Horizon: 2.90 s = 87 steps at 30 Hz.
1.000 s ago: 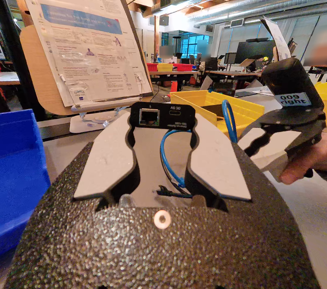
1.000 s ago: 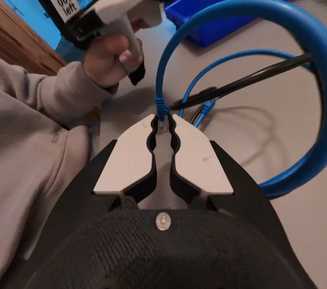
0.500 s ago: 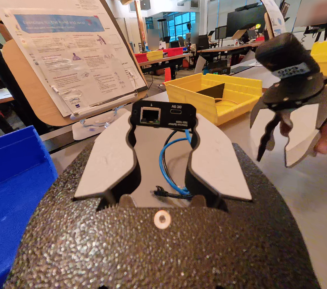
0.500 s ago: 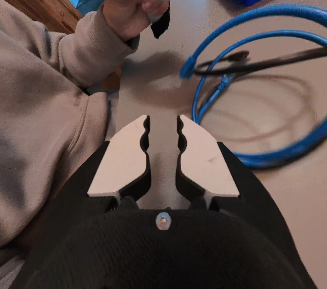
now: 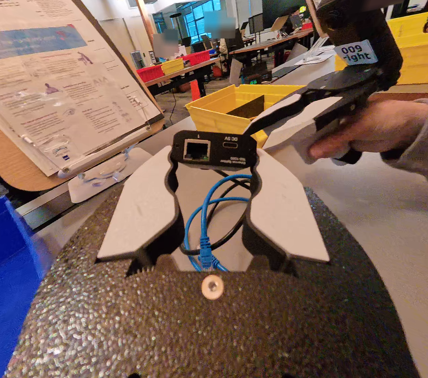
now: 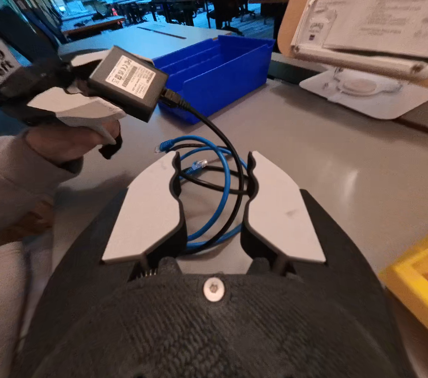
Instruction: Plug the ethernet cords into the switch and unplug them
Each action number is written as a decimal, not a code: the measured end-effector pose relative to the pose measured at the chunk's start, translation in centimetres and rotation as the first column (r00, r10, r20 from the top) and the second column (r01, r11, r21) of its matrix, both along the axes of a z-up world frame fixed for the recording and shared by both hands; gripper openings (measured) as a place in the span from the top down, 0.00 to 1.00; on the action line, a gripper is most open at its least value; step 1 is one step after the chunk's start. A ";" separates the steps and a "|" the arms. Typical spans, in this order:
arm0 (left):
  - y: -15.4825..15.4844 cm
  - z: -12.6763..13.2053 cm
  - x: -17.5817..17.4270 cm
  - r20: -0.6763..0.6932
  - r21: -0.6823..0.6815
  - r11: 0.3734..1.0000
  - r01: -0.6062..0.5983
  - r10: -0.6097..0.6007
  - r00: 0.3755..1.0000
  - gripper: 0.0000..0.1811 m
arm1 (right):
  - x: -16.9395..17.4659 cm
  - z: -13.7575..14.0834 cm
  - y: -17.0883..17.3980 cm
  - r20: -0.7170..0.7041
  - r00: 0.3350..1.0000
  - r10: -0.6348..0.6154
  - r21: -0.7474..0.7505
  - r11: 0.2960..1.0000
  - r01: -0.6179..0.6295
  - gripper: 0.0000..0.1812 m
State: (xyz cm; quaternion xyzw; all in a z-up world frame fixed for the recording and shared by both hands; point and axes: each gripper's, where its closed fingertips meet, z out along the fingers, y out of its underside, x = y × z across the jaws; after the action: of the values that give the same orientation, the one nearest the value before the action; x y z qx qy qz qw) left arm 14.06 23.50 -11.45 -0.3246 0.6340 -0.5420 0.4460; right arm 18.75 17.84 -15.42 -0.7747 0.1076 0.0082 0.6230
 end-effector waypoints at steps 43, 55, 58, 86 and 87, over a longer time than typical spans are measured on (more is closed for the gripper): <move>-5.1 -6.7 -0.4 0.057 0.605 0.792 0.084 -0.148 0.987 0.63 | 1.3 -3.2 -1.8 0.788 0.528 0.317 -0.534 0.779 0.328 0.99; -5.0 -7.2 -0.1 0.006 0.560 0.823 0.095 -0.118 0.993 0.66 | 1.1 -3.3 -1.9 0.767 0.551 0.327 -0.548 0.781 0.299 0.98; -5.1 -7.0 0.2 -0.027 0.465 0.879 0.104 -0.103 0.994 0.66 | 1.3 -2.7 -2.0 0.755 0.599 0.267 -0.504 0.821 0.268 0.95; 3.6 -0.6 0.4 -0.016 -0.069 0.995 -0.077 0.076 0.997 0.66 | 1.7 -6.4 -1.7 0.017 1.000 -0.017 -0.305 0.952 0.021 0.94; 3.9 -0.6 0.5 -0.020 -0.061 0.994 -0.094 0.093 0.995 0.66 | 1.3 -6.1 -1.6 0.027 1.000 0.015 -0.293 0.956 -0.007 0.96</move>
State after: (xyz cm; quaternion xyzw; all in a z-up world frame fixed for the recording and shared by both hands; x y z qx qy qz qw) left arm 14.51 27.41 -12.05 -0.3721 0.6050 -0.5369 0.4551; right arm 20.09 16.20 -21.50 -0.8590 0.0943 -0.0155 0.5030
